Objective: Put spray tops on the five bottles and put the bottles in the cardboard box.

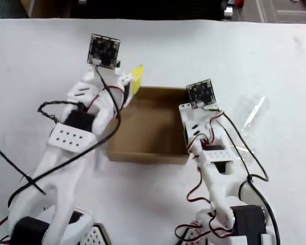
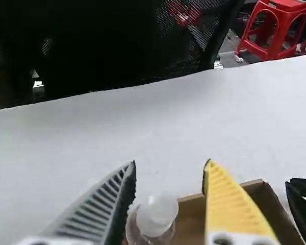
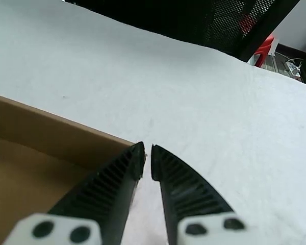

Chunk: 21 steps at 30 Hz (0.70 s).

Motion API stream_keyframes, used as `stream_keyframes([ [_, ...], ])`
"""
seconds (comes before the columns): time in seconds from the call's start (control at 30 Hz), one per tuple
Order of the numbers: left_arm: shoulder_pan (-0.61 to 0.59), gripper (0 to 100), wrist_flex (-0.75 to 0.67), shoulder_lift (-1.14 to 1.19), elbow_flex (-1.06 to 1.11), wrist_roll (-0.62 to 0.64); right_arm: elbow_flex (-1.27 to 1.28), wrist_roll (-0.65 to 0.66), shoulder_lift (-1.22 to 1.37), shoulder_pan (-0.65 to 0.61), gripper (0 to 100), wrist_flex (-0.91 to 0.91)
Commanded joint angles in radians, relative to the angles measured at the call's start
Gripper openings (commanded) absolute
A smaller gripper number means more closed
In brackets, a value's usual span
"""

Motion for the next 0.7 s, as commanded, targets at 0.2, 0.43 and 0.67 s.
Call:
stream_keyframes([
  [0.2, -0.005, 21, 0.238, -0.016, -0.27, 0.011, -0.049, 0.014, -0.002, -0.004, 1.8, -0.018],
  [0.43, -0.01, 21, 0.493, -0.016, -0.486, 0.009, -0.049, 0.014, -0.002, -0.002, 1.8, -0.018],
  [0.67, -0.067, 21, 0.74, -0.016, -0.726, 0.008, -0.049, 0.014, -0.002, -0.002, 1.8, -0.018],
])
